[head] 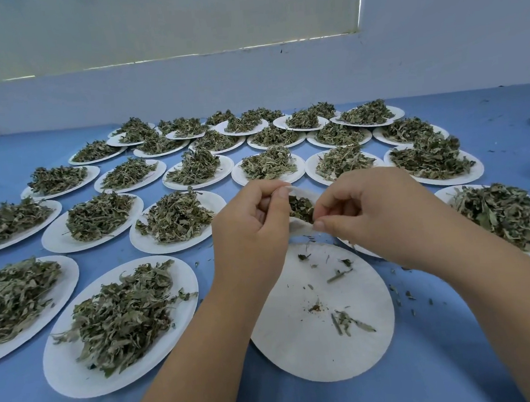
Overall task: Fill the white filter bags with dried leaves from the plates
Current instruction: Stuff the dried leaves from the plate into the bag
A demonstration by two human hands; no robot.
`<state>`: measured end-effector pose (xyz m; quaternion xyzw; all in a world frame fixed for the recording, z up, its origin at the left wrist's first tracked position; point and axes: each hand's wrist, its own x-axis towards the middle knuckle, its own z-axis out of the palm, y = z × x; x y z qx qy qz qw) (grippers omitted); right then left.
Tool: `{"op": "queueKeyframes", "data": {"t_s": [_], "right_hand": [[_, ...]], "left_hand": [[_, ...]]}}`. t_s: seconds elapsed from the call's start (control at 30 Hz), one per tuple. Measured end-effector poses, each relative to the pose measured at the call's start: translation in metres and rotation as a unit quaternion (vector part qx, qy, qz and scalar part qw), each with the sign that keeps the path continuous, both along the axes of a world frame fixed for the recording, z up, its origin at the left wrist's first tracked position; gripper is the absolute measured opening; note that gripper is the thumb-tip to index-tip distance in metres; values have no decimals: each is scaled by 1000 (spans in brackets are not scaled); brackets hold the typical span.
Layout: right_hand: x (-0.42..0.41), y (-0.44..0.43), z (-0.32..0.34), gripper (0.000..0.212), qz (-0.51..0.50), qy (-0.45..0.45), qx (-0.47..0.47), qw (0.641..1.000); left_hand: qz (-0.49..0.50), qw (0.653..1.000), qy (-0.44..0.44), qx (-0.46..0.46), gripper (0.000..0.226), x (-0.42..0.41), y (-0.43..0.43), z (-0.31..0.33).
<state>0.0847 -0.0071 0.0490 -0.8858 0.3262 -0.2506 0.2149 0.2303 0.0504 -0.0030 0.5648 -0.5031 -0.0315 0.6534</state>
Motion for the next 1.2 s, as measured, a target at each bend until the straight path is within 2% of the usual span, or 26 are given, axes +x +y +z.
{"op": "queueKeyframes", "data": {"t_s": [0.13, 0.3, 0.37, 0.47, 0.7, 0.8, 0.93, 1.07, 1.2], "right_hand": [[0, -1, 0, 18, 5, -2, -10, 1000], [6, 0, -5, 17, 5, -31, -34, 999], [13, 0, -11, 16, -23, -38, -54, 998], [20, -1, -22, 25, -79, -45, -77, 993], [8, -16, -21, 30, -50, -87, 8, 995], [-7, -23, -13, 24, -30, -41, 31, 998], [-28, -23, -8, 16, 35, 112, 77, 990], [-28, -17, -14, 20, 61, 216, 19, 974], [-23, -12, -22, 15, 60, 256, -21, 965]], "left_hand": [[-1, 1000, -5, 2, 15, -1, 1, 0], [-10, 1000, -6, -1, 19, -1, 1, 0], [-16, 1000, -7, -4, 17, -2, 1, 0], [-24, 999, -26, -7, 15, -5, 2, 0], [-11, 1000, -21, 0, 16, 2, -3, -2], [-1, 1000, -26, -7, 17, 3, -2, -2], [0, 1000, -14, -5, 18, 4, -2, -3], [4, 1000, -25, -1, 21, 4, -2, -2], [12, 999, -33, 3, 18, 3, -2, -3]]}}
